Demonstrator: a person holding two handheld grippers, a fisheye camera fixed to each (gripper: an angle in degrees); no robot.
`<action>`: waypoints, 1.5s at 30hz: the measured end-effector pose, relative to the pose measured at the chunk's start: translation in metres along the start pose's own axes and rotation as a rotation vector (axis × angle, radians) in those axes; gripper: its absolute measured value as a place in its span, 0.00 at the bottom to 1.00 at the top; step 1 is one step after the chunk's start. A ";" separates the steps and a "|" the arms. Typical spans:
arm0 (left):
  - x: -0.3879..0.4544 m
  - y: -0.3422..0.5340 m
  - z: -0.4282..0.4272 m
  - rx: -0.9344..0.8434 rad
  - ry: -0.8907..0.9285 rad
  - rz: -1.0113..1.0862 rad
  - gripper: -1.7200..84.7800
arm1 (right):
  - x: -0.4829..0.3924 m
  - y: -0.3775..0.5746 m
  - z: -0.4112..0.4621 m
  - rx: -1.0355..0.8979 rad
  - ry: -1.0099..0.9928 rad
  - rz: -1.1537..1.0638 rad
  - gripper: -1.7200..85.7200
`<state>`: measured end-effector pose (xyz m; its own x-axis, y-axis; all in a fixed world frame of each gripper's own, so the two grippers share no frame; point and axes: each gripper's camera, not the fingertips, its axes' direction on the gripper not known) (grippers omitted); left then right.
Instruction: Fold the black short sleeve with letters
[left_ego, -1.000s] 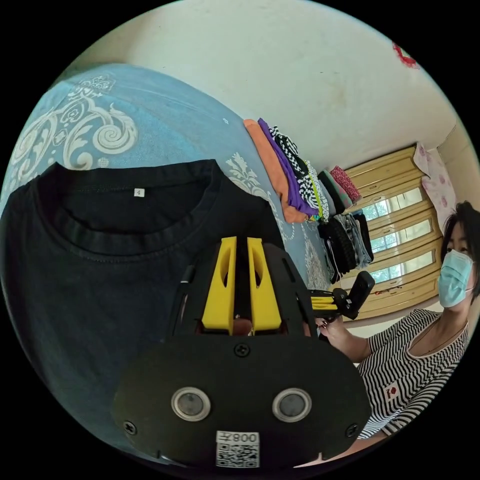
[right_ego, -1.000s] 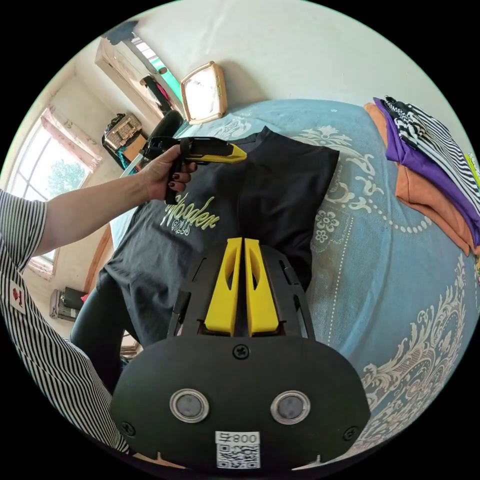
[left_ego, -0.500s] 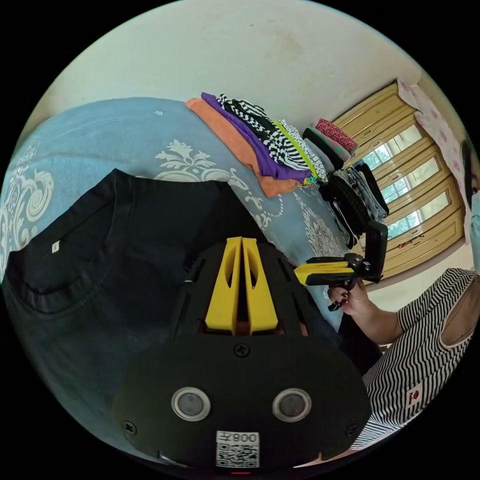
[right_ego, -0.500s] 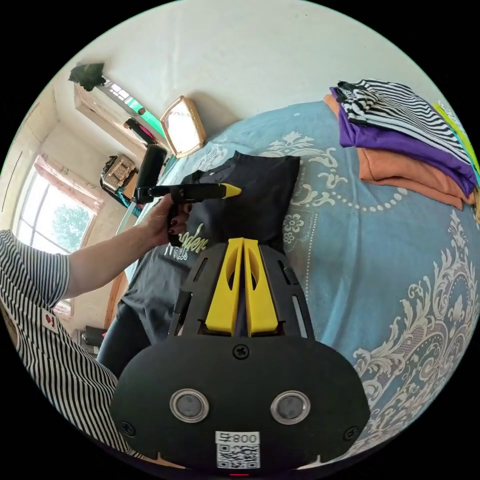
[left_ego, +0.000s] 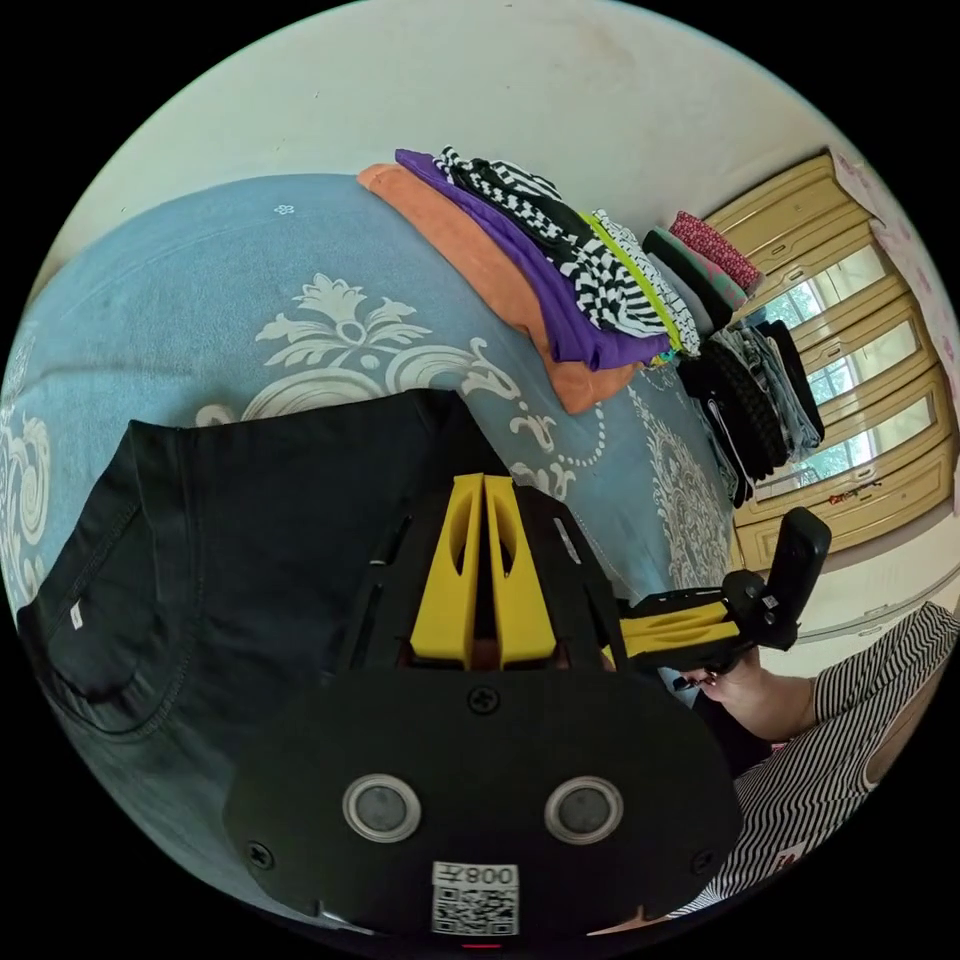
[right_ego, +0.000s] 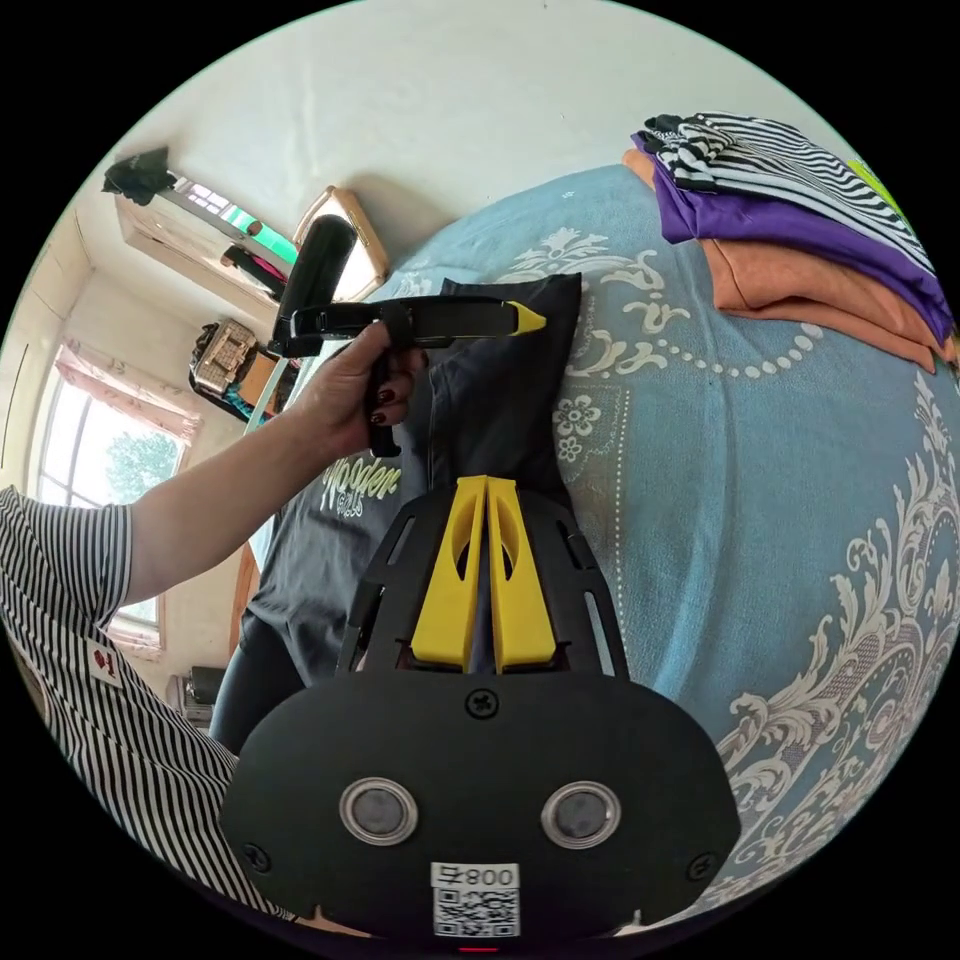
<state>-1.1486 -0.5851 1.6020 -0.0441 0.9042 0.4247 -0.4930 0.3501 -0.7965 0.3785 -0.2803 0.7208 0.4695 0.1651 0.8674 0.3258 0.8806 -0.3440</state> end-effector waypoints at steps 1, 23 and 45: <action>0.002 -0.002 0.002 0.006 0.008 0.001 0.02 | 0.001 -0.001 0.001 -0.007 0.000 0.002 0.02; 0.029 0.033 -0.011 0.075 -0.021 -0.042 0.02 | 0.008 0.012 0.000 0.015 0.018 0.028 0.02; 0.113 0.178 -0.086 0.102 0.077 -0.027 0.02 | -0.022 0.031 -0.001 0.078 0.101 0.067 0.02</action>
<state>-1.1668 -0.3999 1.4709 0.0356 0.9123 0.4080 -0.5789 0.3516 -0.7357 0.3793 -0.2577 0.6905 0.5693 0.1824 0.8016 0.2284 0.9016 -0.3673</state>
